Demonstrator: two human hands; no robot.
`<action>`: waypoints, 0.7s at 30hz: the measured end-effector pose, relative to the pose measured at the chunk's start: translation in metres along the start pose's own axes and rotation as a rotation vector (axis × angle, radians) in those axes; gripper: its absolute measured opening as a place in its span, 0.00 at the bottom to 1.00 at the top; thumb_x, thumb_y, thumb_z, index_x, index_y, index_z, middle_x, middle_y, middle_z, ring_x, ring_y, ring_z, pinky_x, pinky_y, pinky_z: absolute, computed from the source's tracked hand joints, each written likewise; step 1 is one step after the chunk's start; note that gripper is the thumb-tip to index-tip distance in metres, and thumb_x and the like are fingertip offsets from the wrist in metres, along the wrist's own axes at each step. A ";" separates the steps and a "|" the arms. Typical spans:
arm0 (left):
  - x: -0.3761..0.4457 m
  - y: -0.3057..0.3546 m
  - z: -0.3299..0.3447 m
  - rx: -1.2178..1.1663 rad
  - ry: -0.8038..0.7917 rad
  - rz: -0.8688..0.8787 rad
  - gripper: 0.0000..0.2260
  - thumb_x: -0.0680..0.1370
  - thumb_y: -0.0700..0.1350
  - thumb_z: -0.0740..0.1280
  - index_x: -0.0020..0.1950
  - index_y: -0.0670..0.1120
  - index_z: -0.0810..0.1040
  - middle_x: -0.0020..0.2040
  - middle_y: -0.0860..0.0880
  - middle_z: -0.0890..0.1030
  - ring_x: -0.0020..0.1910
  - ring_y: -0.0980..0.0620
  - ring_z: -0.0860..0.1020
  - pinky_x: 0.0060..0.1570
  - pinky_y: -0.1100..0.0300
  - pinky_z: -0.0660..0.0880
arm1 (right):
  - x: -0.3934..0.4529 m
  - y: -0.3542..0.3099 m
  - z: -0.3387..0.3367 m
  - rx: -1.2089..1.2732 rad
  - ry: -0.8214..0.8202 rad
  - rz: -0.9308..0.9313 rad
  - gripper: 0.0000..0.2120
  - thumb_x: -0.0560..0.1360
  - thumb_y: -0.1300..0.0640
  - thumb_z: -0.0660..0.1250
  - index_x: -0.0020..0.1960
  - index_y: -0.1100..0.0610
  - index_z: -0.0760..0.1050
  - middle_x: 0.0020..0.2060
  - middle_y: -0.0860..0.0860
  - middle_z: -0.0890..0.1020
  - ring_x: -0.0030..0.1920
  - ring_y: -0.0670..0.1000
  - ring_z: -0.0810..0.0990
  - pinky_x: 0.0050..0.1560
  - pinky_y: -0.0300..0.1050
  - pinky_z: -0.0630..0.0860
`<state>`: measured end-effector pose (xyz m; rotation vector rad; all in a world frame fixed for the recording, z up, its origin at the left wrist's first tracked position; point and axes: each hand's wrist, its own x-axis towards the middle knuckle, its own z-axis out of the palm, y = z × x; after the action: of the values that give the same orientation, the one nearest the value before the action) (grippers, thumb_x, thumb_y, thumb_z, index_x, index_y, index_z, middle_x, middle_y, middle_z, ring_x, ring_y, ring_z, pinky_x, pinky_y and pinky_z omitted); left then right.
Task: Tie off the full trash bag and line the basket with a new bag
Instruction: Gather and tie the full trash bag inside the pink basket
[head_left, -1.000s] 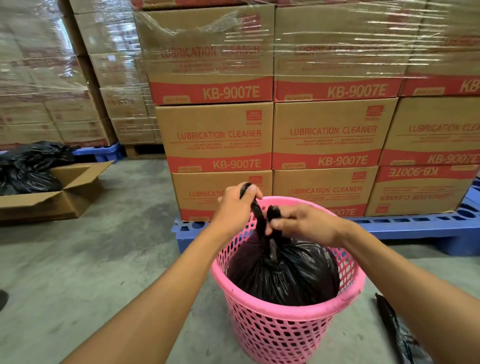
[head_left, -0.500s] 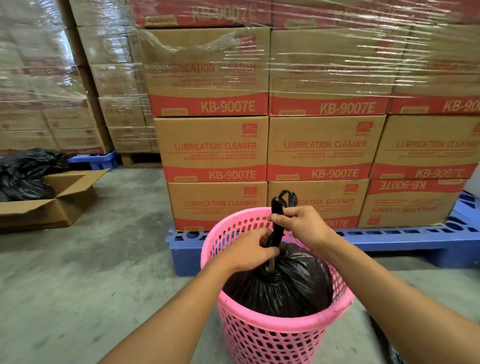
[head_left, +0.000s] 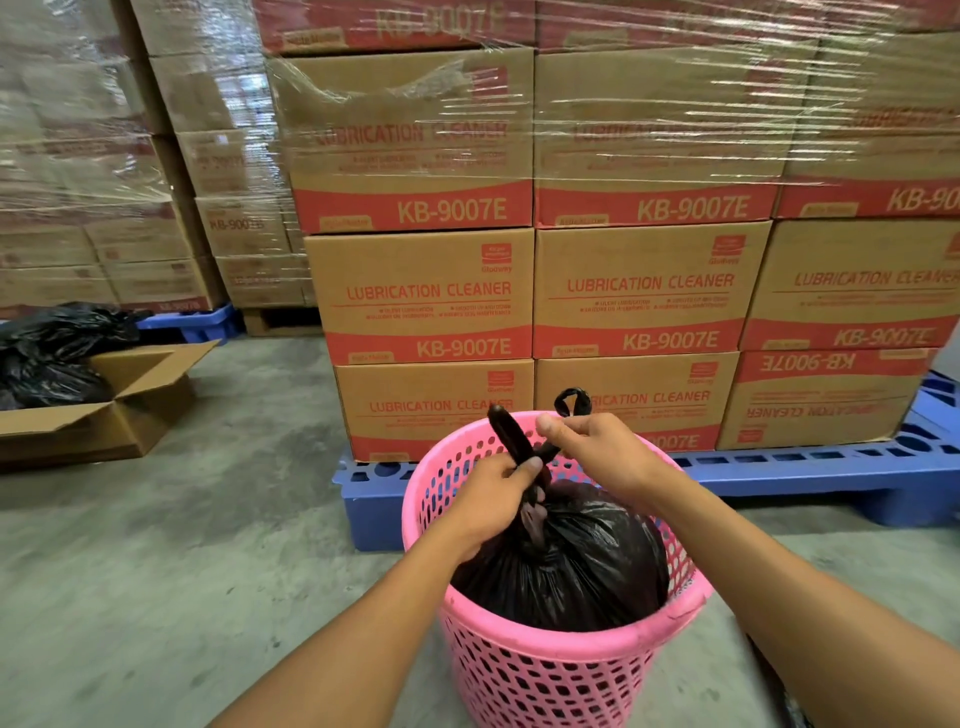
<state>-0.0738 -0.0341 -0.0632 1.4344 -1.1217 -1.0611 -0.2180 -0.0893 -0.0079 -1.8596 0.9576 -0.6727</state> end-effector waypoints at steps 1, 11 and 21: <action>-0.001 0.000 -0.001 -0.036 -0.002 -0.019 0.10 0.83 0.46 0.60 0.46 0.44 0.78 0.39 0.45 0.81 0.31 0.52 0.80 0.31 0.61 0.76 | 0.000 0.003 -0.002 -0.094 0.009 -0.017 0.14 0.78 0.50 0.65 0.53 0.58 0.84 0.47 0.50 0.85 0.50 0.48 0.82 0.46 0.38 0.75; 0.002 0.007 -0.010 -0.028 -0.060 -0.257 0.10 0.81 0.47 0.62 0.58 0.46 0.79 0.44 0.49 0.86 0.38 0.57 0.83 0.32 0.58 0.57 | -0.002 0.006 -0.016 -0.434 0.161 -0.063 0.08 0.77 0.57 0.67 0.49 0.58 0.84 0.56 0.61 0.79 0.61 0.62 0.74 0.55 0.48 0.70; 0.000 0.009 -0.010 -0.225 -0.006 -0.382 0.03 0.74 0.42 0.73 0.44 0.50 0.80 0.41 0.50 0.83 0.31 0.57 0.76 0.30 0.59 0.56 | -0.010 0.014 -0.022 -0.419 -0.291 0.102 0.05 0.75 0.58 0.69 0.41 0.56 0.81 0.32 0.53 0.81 0.33 0.47 0.77 0.37 0.40 0.72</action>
<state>-0.0655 -0.0332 -0.0533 1.4951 -0.7177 -1.4102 -0.2451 -0.0949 -0.0113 -2.1784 1.0451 -0.1333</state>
